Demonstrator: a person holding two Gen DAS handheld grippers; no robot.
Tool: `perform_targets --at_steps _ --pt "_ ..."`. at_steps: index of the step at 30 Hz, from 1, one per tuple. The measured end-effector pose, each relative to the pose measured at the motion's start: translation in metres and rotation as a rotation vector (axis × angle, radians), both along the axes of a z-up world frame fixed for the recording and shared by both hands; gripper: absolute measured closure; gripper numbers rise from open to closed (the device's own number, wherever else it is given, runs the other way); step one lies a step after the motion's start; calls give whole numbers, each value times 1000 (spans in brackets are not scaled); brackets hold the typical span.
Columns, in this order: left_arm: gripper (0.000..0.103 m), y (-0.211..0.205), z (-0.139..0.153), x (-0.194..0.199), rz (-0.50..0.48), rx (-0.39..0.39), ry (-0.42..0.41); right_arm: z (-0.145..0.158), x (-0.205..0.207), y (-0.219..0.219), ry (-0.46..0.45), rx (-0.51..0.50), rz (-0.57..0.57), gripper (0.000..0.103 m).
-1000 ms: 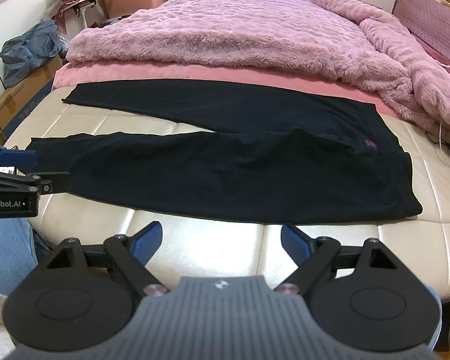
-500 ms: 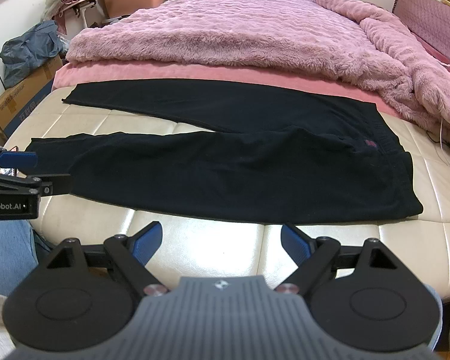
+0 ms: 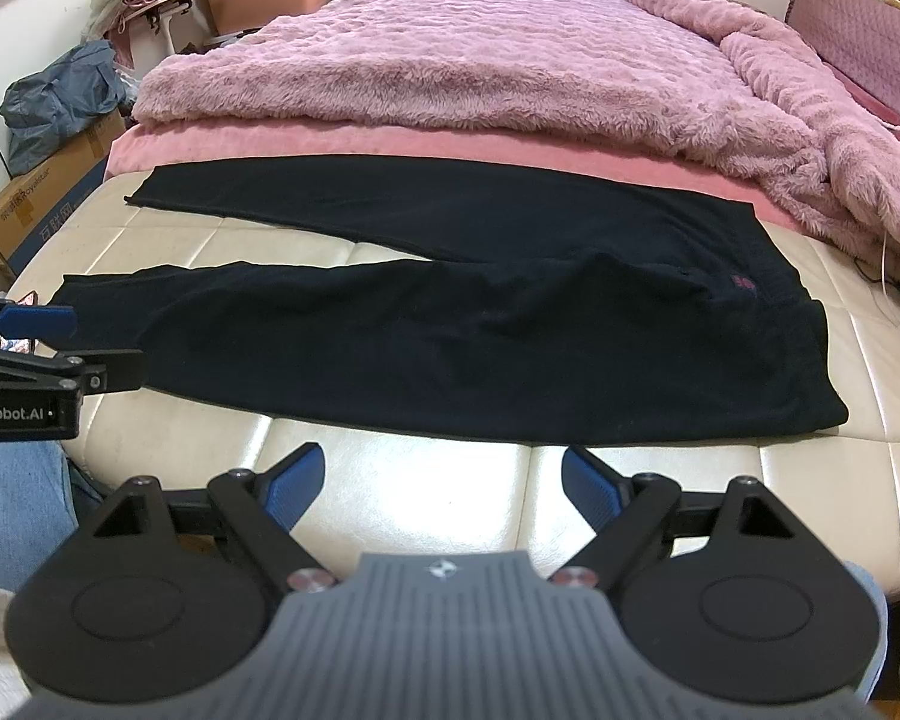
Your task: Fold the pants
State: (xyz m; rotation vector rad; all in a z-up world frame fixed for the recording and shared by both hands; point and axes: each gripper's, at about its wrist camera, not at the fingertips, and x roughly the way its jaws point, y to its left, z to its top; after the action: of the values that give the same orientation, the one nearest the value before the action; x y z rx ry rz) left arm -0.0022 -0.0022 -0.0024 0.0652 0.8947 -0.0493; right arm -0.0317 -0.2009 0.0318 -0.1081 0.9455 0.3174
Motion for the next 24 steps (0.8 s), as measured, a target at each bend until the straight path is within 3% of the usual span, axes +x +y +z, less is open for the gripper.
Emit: perform_targets --at_steps 24 --pt "13 0 -2 0 -5 -7 1 -1 0 0 6 1 4 21"
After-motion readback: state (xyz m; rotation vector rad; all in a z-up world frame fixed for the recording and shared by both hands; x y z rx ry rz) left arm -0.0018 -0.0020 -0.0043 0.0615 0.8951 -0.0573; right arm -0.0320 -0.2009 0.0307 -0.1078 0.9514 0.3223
